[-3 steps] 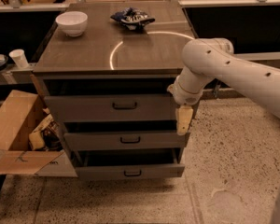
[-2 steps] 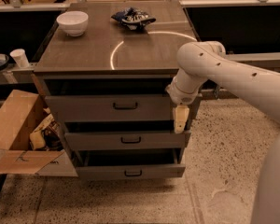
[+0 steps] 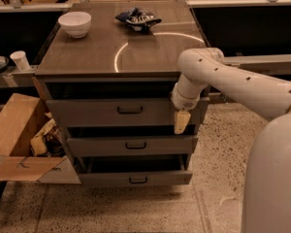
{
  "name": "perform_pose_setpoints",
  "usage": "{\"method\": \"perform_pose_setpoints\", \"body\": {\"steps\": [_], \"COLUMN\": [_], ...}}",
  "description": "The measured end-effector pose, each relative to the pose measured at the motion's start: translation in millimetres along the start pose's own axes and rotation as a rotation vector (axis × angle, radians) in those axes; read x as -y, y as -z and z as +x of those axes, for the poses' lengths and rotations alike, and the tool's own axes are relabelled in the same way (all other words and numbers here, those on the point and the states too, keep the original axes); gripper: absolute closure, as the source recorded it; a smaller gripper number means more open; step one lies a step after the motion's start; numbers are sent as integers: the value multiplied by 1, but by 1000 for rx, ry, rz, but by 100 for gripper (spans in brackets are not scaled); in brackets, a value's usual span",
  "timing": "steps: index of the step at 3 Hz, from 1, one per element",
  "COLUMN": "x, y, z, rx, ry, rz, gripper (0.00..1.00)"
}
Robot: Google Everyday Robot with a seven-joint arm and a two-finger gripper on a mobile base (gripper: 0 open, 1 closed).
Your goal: Open top drawer
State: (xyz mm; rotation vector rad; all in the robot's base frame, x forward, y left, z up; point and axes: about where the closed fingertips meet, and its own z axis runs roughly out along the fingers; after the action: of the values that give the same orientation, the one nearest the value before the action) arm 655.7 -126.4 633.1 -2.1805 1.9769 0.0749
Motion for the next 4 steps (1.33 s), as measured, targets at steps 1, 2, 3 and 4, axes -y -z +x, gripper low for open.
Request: {"method": "perform_pose_setpoints", "body": {"steps": [1,2,3,4], "x": [1,-1,-3,-3], "y": [6,11,12,12], "z": [-1,-2,-2,-2], "rx": [0,-1,-1,-1], "ry": [0,-1,-1,-1], "rz": [0,1,1,1], "gripper": [50,81,100,0]}}
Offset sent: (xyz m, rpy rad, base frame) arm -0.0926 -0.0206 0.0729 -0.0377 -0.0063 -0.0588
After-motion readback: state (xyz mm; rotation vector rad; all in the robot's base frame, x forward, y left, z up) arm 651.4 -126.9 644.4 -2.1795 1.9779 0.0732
